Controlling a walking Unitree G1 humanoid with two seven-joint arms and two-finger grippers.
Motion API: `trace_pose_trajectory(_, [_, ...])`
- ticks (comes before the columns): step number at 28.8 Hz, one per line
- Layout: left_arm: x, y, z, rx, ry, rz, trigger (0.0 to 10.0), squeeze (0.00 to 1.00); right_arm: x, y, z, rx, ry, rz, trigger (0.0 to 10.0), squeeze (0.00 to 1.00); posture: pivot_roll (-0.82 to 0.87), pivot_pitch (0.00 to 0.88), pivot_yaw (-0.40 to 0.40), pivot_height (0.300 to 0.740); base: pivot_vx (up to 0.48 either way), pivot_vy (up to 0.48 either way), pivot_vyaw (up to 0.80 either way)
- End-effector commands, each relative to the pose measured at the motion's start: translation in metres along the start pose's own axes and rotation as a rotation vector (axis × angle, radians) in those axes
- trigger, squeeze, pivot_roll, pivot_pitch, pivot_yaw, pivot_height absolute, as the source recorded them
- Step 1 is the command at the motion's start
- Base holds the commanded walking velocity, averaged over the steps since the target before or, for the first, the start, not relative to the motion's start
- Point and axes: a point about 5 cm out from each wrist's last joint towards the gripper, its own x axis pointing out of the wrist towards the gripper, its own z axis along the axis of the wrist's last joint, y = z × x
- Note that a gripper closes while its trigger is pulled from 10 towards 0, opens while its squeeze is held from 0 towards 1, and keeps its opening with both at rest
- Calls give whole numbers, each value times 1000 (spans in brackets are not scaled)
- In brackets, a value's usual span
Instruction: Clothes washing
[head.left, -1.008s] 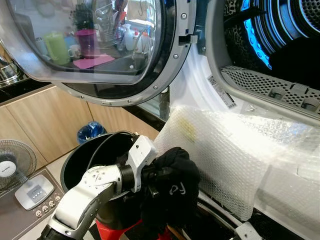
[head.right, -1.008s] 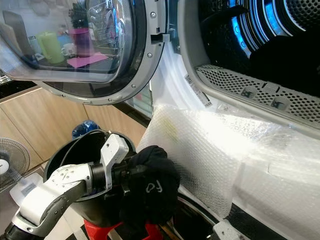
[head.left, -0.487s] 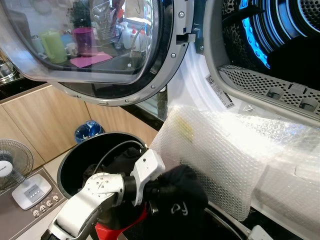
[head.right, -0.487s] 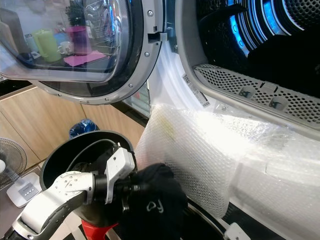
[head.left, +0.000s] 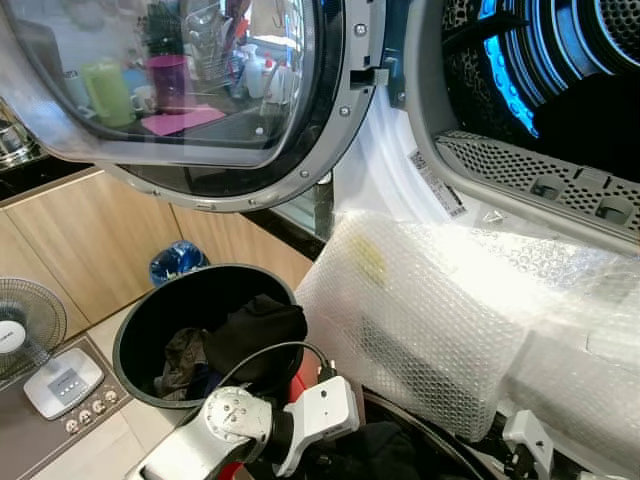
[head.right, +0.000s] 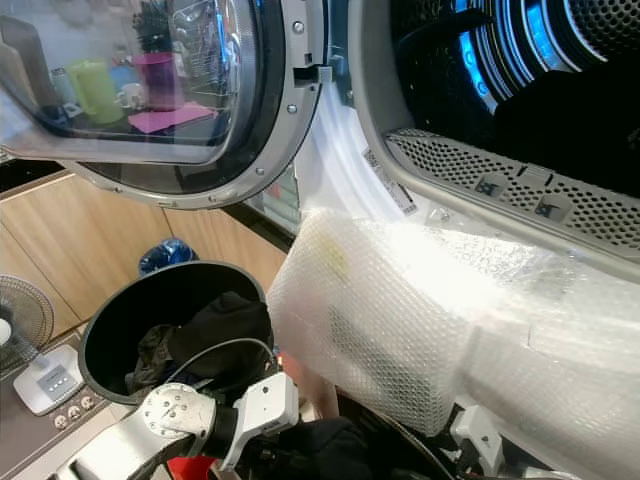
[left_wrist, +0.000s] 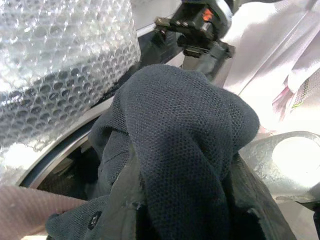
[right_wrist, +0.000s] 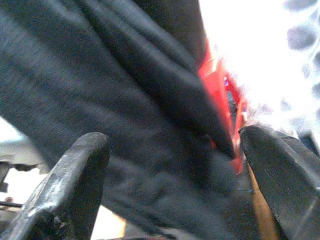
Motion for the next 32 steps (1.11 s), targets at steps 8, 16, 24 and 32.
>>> trace_pose_trajectory(8, [5, -3, -7, 76, 41, -12, 0, 0, -4, 33, -15, -34, 177, 218, 10000, 0, -79, 18, 30, 740, 0, 0, 0])
trace_pose_trajectory(16, [15, 1, -5, 93, 26, 5, 0, 0, 23, 47, -10, -18, 113, 215, 10000, 0, -81, 15, 20, 740, 0, 0, 0])
trace_pose_trajectory(24, [22, 4, -1, 92, -4, 26, 0, 0, 30, 58, -12, 38, 96, 242, 10000, 0, -84, 16, 12, 740, 0, 0, 0])
trace_pose_trajectory(32, [29, 6, 1, 87, -31, 46, 0, 0, 50, 60, -10, 72, 36, 138, 10000, 0, -86, 20, 6, 740, 0, 0, 0])
